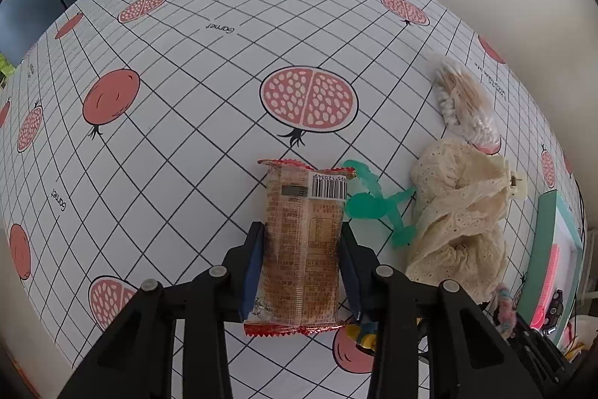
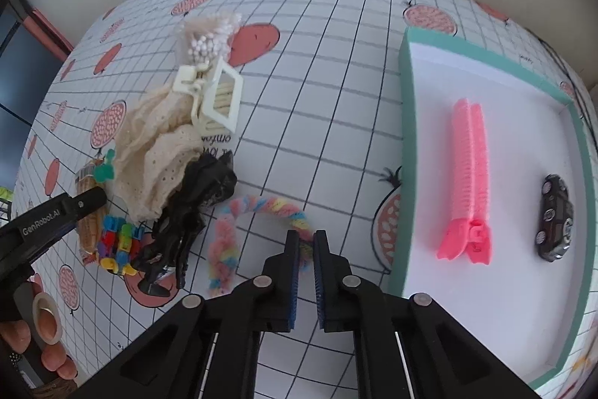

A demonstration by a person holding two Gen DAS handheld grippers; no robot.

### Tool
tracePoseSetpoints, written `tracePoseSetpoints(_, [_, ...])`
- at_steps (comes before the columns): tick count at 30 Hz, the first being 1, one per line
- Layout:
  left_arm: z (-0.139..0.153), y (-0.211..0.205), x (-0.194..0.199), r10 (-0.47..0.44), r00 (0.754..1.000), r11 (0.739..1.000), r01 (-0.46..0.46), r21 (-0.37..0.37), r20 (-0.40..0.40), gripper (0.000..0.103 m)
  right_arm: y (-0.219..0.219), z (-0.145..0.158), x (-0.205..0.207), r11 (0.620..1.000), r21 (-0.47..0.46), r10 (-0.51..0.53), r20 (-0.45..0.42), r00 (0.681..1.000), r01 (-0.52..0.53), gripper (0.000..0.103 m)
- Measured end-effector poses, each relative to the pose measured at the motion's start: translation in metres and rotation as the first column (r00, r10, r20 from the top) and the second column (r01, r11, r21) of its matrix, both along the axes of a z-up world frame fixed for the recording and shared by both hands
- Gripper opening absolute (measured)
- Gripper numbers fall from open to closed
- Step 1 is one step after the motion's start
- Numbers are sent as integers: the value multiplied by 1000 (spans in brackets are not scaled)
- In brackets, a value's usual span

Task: Organize objects
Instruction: 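Grasp the wrapped snack bar with the left gripper while the right grasps the pastel ring, then carry the snack bar and pastel ring over the tray with both grippers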

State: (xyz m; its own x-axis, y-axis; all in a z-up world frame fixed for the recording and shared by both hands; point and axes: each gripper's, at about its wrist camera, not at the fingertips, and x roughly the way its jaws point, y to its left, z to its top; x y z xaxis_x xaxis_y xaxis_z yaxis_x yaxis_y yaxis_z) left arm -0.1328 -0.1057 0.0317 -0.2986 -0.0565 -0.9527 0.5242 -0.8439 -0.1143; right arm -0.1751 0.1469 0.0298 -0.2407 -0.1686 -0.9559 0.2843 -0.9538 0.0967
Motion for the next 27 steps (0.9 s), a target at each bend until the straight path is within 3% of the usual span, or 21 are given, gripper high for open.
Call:
tracePoseSetpoints(13, [38,-16,5,59,988,998,-57,20,-143,39,8,45,0,997,-71,-24,-99,995,17,7])
tracePoseSetpoints(19, [51,-18,-1,78,978,997,-73,34,-193,39,1,51,2,996,-87,-22,-117,993,12,7])
tracePoseSetpoints(27, [64,5,-5,37,972,998,-23,63,-232,39,9,46,-1,996,-81,-32,-109,994,23,8])
